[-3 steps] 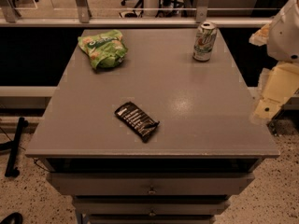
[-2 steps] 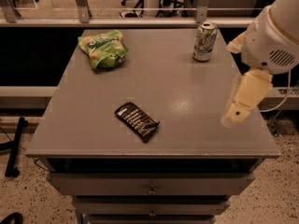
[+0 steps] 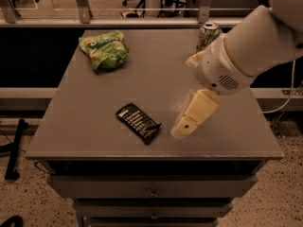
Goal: Pick rxbar chocolate
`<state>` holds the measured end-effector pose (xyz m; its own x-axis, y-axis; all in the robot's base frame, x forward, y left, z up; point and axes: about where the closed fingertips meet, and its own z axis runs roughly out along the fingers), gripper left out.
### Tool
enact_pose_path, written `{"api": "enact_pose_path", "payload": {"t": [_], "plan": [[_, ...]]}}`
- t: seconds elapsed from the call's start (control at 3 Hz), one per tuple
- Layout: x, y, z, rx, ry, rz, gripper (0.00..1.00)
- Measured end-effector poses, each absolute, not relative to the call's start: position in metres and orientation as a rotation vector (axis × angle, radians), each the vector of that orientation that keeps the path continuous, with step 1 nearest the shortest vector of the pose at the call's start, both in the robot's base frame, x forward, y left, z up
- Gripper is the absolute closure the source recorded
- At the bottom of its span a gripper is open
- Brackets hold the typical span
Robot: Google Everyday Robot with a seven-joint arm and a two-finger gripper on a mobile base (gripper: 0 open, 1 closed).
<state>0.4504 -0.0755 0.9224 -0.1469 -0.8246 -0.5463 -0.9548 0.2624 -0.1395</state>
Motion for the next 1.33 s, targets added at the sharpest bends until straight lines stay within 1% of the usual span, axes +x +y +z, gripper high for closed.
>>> {"api": "enact_pose_path", "payload": {"t": [0.33,1.0,1.33], "plan": [[0.457,-0.046,0.899,-1.573,1.966,0.405,0.00],[0.472,-0.019,0.840,-1.534,1.970,0.508,0.00],[0.475,-0.011,0.827,-1.512,1.965,0.553,0.15]]}}
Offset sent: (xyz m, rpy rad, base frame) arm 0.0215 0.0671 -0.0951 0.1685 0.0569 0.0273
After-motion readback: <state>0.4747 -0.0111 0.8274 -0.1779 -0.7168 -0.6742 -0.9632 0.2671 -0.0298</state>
